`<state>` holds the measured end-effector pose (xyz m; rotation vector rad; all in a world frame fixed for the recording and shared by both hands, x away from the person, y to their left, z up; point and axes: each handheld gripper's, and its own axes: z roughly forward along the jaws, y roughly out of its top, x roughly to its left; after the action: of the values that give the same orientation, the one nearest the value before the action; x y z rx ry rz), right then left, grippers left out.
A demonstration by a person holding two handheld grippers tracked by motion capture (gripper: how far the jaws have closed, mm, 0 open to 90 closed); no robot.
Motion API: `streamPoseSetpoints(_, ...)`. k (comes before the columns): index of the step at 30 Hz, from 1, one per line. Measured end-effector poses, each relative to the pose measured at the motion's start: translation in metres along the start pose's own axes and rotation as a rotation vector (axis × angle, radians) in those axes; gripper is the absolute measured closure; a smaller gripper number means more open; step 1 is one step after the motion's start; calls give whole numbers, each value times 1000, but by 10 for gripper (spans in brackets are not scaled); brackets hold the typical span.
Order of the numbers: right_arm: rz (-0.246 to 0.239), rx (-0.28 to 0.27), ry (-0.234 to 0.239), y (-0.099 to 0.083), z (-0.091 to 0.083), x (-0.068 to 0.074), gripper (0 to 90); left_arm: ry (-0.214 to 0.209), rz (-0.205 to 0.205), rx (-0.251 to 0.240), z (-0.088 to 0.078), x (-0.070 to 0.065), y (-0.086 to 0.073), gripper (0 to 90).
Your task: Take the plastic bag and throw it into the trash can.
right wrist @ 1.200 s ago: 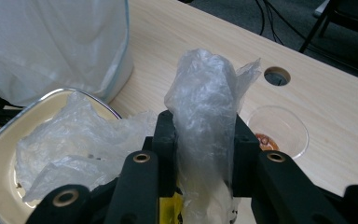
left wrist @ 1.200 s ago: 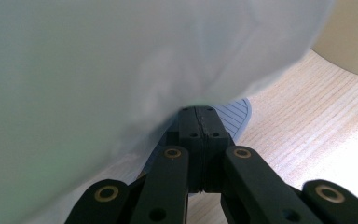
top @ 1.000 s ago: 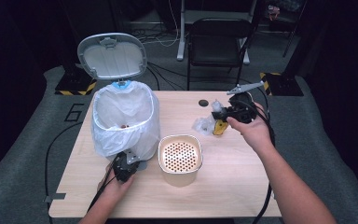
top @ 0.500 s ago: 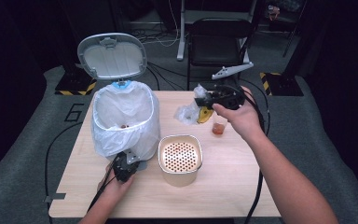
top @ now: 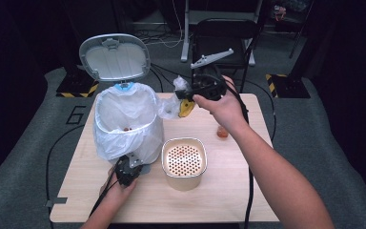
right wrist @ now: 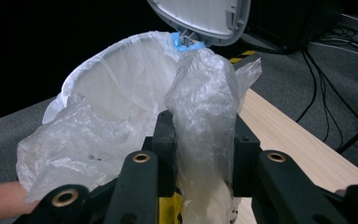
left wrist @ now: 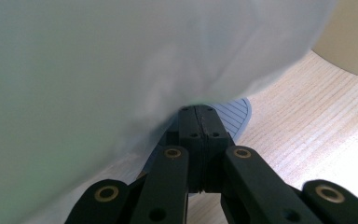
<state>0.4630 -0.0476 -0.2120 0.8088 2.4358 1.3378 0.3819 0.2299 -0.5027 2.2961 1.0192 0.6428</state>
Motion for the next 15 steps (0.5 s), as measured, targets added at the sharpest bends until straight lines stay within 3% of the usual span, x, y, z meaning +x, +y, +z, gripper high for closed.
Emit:
streamPoseSetpoints(9, -15, 3, 20, 12, 18, 10, 698, 0, 0, 0, 0, 0, 0, 897)
streamPoseSetpoints(15, -14, -2, 39, 21, 41, 16, 698, -8, -12, 1, 0, -1, 0, 897)
